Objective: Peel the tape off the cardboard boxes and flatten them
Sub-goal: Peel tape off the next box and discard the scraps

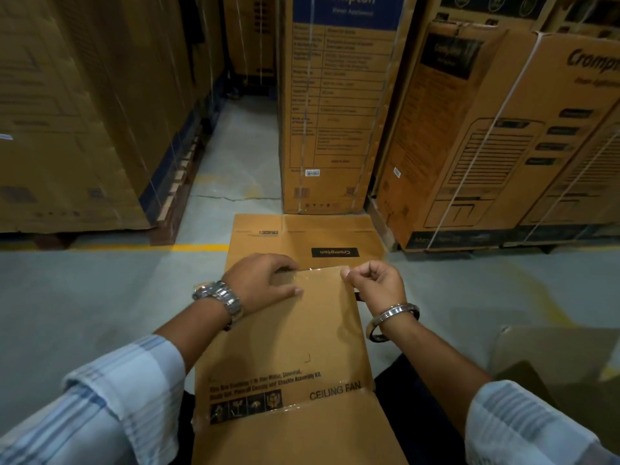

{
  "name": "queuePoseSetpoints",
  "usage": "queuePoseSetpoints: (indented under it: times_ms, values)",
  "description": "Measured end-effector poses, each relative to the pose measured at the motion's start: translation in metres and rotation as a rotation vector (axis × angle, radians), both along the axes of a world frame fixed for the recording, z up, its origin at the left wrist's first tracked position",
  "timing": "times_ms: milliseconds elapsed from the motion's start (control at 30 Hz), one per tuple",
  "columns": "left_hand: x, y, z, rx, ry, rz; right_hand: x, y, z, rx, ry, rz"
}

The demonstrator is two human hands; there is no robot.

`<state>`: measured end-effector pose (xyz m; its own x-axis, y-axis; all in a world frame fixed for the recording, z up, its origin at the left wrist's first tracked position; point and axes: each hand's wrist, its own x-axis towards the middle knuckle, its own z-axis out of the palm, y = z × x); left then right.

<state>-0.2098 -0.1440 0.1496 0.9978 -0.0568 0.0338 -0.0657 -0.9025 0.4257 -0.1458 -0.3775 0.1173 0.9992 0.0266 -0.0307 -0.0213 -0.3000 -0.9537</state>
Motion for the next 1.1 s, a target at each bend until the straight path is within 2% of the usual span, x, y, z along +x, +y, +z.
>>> queuePoseSetpoints:
  times_ms: [67, 167, 233, 367, 433, 567, 667, 733, 833, 1000, 1100]
  values:
    - [0.001, -0.021, -0.001, 0.071, 0.009, -0.044, 0.0, -0.001, 0.003, -0.03, 0.026, -0.022]
    - [0.001, -0.039, -0.004, 0.135, -0.022, -0.074, 0.002, -0.004, 0.016, -0.276, -0.039, -0.048]
    - [0.002, -0.044, -0.008, 0.148, -0.043, -0.091, 0.004, -0.004, 0.03, -0.358, -0.094, -0.029]
    - [0.0, -0.054, -0.014, 0.165, -0.04, -0.14, 0.013, 0.0, 0.076, -0.122, 0.014, 0.138]
    - [0.0, -0.054, -0.013, 0.154, -0.048, -0.127, 0.018, -0.004, 0.092, -0.124, 0.004, 0.21]
    - [-0.002, -0.048, -0.01, 0.122, -0.049, -0.096, 0.018, -0.024, 0.072, -0.409, -0.016, 0.337]
    - [-0.003, -0.048, -0.01, 0.114, -0.057, -0.083, 0.01, -0.038, 0.043, -0.464, 0.024, 0.434]
    - [-0.002, -0.047, -0.011, 0.115, -0.064, -0.078, 0.007, -0.043, 0.031, -0.499, -0.042, 0.443]
    - [-0.001, -0.046, -0.01, 0.107, -0.061, -0.076, 0.005, -0.048, 0.021, -0.553, -0.243, 0.42]
    - [0.0, -0.045, -0.012, 0.097, -0.048, -0.078, 0.007, -0.05, 0.02, -0.812, -0.587, 0.466]
    - [0.001, -0.045, -0.014, 0.101, -0.044, -0.078, 0.007, -0.05, 0.021, -0.917, -0.612, 0.469]
